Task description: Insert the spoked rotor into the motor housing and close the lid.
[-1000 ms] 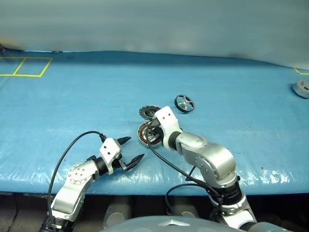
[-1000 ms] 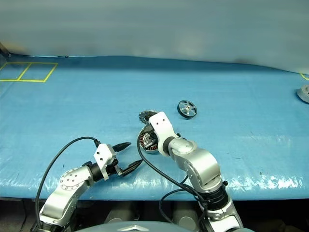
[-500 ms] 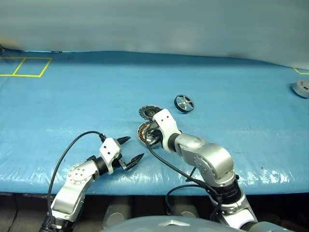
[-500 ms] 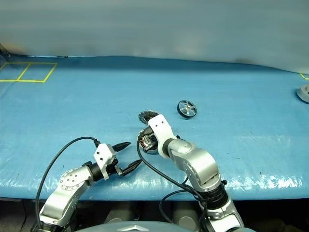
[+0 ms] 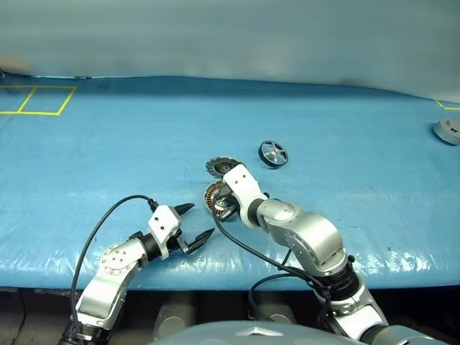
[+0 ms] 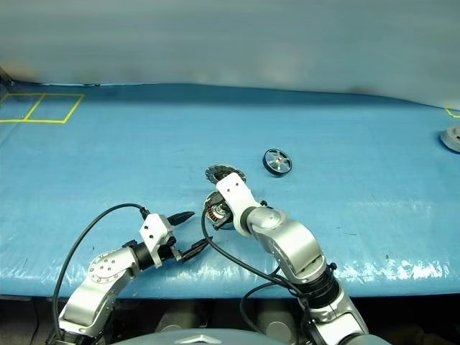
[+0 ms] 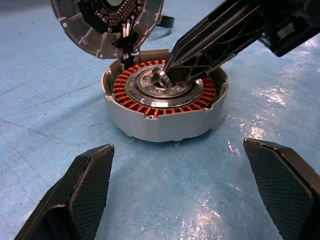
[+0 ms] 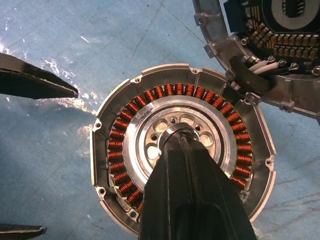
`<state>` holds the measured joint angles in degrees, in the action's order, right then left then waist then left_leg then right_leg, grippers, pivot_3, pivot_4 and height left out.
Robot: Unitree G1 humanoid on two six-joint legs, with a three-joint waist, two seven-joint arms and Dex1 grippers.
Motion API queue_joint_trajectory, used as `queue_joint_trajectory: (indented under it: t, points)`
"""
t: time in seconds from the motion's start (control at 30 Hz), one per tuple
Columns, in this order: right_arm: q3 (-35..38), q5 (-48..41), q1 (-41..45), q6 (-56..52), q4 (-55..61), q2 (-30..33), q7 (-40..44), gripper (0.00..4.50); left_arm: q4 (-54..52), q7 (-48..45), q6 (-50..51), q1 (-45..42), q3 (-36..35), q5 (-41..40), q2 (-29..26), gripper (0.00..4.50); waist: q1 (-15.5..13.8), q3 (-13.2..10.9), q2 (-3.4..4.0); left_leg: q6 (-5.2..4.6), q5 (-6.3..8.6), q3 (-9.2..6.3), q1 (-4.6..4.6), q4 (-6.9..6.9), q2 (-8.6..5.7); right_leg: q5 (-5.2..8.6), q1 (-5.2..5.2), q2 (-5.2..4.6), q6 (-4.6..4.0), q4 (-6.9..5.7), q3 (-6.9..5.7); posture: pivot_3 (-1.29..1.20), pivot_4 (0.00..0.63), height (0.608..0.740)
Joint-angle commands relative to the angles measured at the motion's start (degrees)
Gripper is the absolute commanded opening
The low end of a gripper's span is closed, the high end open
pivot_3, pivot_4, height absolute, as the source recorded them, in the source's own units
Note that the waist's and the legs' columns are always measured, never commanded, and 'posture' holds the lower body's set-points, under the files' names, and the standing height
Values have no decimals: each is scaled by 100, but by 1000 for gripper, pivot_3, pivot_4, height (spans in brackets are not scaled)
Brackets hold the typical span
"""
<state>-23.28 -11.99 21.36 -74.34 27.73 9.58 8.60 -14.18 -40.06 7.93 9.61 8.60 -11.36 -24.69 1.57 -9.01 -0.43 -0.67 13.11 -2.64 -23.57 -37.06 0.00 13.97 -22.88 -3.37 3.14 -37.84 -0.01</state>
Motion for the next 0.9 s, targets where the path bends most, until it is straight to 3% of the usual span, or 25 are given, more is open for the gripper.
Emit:
queue_joint_trajectory:
  t: [0.03, 0.9]
  points:
    - [20, 41, 101, 77, 305, 0, -5, 17, -88, -19, -83, 8, 21, -13, 1, 4500, -1, 0, 0, 0, 0, 0, 0, 0, 0, 0, 0, 0, 0, 0, 0, 0, 150, 740]
    - [-75, 78, 7, 281, -95, -130, 79, 17, -117, 30, -56, 51, 9, -5, 6, 4500, 1, 0, 0, 0, 0, 0, 0, 1, 0, 0, -1, 0, 1, 0, 0, 0, 150, 740]
